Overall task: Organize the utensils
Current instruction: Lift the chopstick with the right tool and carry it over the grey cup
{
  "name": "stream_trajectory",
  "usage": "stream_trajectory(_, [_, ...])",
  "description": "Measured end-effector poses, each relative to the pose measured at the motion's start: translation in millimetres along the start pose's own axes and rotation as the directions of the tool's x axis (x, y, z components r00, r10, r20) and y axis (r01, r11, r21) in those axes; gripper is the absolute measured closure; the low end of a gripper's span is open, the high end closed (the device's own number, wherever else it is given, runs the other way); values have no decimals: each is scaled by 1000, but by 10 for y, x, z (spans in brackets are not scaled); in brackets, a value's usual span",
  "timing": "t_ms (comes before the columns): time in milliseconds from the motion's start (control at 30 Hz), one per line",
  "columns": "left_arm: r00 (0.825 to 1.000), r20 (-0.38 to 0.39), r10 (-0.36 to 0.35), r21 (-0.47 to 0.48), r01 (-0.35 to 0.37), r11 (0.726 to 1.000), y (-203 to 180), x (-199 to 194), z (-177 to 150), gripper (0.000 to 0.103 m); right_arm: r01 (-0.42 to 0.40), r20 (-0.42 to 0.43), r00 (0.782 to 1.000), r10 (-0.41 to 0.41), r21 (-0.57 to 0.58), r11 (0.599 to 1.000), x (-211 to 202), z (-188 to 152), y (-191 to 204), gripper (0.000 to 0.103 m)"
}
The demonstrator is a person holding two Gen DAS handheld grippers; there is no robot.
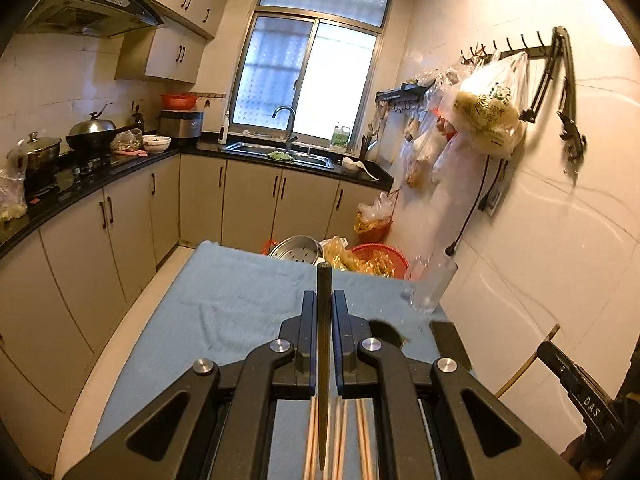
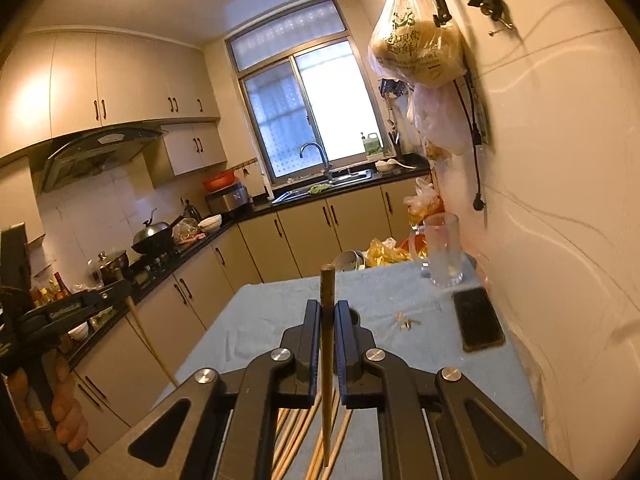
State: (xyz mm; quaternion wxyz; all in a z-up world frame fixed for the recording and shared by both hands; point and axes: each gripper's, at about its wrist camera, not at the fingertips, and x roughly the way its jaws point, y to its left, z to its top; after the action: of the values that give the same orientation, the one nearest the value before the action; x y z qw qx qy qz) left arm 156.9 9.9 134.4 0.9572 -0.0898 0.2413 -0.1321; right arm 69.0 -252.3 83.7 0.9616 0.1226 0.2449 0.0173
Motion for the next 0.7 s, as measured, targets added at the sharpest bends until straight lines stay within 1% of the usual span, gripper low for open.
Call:
stream_trajectory(100, [999, 32, -12, -20, 12, 1000, -69, 204, 203, 96, -2, 23, 1000, 2, -8, 1000, 162, 197, -16, 95])
stream_trajectory(233, [998, 50, -33, -41, 35, 999, -154, 511, 421, 96, -10, 60, 998, 10, 8, 1000, 414, 484, -92, 95])
stream_trajectory(300, [997, 64, -45, -53, 48, 997, -201, 668, 502, 96, -6, 86, 996, 4, 17, 1000, 524, 608, -124, 95])
stream_trajectory(333, [997, 71, -39, -61, 44, 997, -225, 744, 535, 96, -13, 91, 996, 11, 26, 1000, 600, 673, -140, 95])
stream_trajectory(367, [997, 71, -35, -65, 40, 997, -235, 798, 560, 96, -19, 97, 995, 15, 35, 999, 659, 721, -152, 95])
stream_trajectory(400, [997, 67, -47, -72, 52, 996, -262, 909, 586, 96, -17, 109, 994, 12, 44, 999, 733, 763, -169, 95])
stream_trajectory(433, [996, 66, -54, -77, 59, 995, -279, 962, 588, 96, -10, 115, 993, 4, 50, 999, 814, 795, -179, 95])
stream_trajectory(533, [997, 61, -43, -83, 48, 995, -337, 1212, 597, 96, -14, 118, 993, 4, 85, 996, 1065, 840, -238, 95])
stream_trajectory(700, [997, 60, -46, -127, 53, 991, -342, 1508, 507, 96, 25, 115, 993, -35, 91, 996, 1400, 811, -285, 95])
